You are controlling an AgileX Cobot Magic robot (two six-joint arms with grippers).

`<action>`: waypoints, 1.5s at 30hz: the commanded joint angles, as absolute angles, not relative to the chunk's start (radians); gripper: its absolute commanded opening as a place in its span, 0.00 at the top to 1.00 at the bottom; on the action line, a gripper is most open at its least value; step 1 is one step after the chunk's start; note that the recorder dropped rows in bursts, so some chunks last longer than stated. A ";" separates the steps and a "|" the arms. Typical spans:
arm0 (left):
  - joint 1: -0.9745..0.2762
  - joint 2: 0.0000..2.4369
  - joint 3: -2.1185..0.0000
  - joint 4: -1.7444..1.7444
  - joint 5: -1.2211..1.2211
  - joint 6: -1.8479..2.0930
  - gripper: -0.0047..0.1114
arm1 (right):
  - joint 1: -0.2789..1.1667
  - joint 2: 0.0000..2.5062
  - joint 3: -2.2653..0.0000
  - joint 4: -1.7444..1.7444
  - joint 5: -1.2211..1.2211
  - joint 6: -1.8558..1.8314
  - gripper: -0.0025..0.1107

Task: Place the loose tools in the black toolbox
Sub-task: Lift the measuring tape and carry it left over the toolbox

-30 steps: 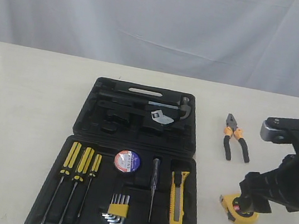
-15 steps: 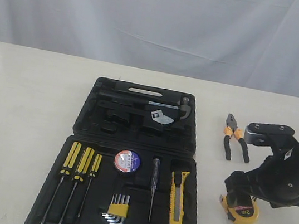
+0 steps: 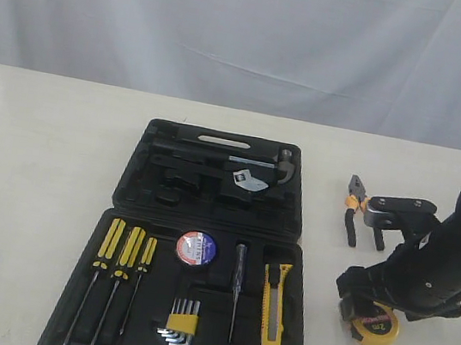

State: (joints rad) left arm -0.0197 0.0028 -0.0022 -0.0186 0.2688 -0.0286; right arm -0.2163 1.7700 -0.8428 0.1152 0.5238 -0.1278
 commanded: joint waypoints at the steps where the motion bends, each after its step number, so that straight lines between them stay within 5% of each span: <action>1: -0.022 0.000 0.000 -0.021 0.269 -0.030 0.96 | -0.223 1.795 -0.849 0.104 0.498 -0.128 0.26; 12: -0.022 0.000 0.000 -0.021 0.269 -0.030 0.96 | -0.223 1.821 -0.849 0.104 0.501 -0.134 0.30; 22: -0.022 0.000 0.000 -0.021 0.269 -0.030 0.96 | -0.223 1.818 -0.849 0.111 0.502 -0.145 0.98; 45: -0.022 0.000 0.000 -0.021 0.269 -0.030 0.96 | -0.047 1.928 -1.670 0.117 1.063 0.192 0.98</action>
